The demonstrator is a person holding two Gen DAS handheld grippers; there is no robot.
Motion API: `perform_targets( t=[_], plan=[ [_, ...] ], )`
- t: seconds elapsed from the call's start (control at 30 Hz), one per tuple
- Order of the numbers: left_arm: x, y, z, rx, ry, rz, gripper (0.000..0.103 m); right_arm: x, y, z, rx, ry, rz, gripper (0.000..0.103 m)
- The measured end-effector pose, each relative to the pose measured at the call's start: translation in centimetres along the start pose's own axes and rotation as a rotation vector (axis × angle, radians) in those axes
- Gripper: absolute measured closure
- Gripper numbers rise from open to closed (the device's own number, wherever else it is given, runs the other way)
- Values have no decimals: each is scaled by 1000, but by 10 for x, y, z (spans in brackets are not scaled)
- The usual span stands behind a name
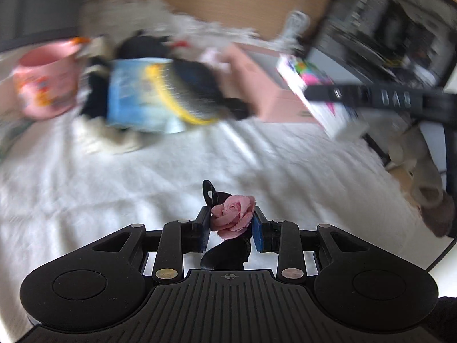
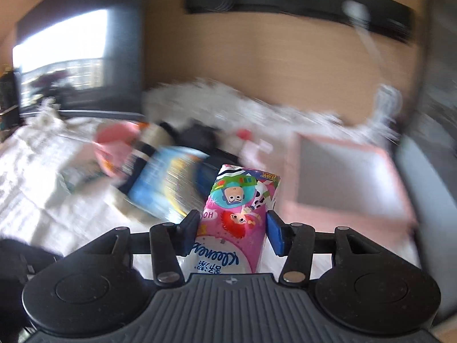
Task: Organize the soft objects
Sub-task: 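Grasp the pink Kleenex tissue pack with the right tool while the left lifts the rose, then carry the tissue pack and rose into the pink box and open both tools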
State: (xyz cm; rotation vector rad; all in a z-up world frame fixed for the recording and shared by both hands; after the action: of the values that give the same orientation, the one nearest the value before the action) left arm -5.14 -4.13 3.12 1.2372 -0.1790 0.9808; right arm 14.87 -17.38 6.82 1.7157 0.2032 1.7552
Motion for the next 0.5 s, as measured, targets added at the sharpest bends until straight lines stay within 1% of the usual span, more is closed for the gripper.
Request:
perform_targets(
  t=[0.13,0.27,0.37,0.43,0.5],
  plan=[
    [13,-16,32,-41,-44,-9,69,-46,31,45,-102,-81,-37,53],
    [42,-28,59,-94,-38,7,69,-79,55,75,-165,-138,-55,53],
    [80,-36,84,-100,-89,67,69,-94,66,85,-198,-137,-49,53],
    [111,-42,108,-88,-146,131,69,-102,70,90,-201,-142,-38,53],
    [146,-52,127,-90,-160,202,68,-109,74,94,-206,-154,-35,53]
  ],
)
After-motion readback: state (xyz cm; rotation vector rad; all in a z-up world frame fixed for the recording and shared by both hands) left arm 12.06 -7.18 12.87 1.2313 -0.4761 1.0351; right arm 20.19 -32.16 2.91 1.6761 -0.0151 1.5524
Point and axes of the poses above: each gripper's, at about its wrist camera, not at the fingertips, and y roughly against the way its jaws point, z to its right, x to its top, the point moved 2 cm from there along -y, roughly the way its jaws point, and after that the axes turned 9 degrees about y, right-handed, at the moved point
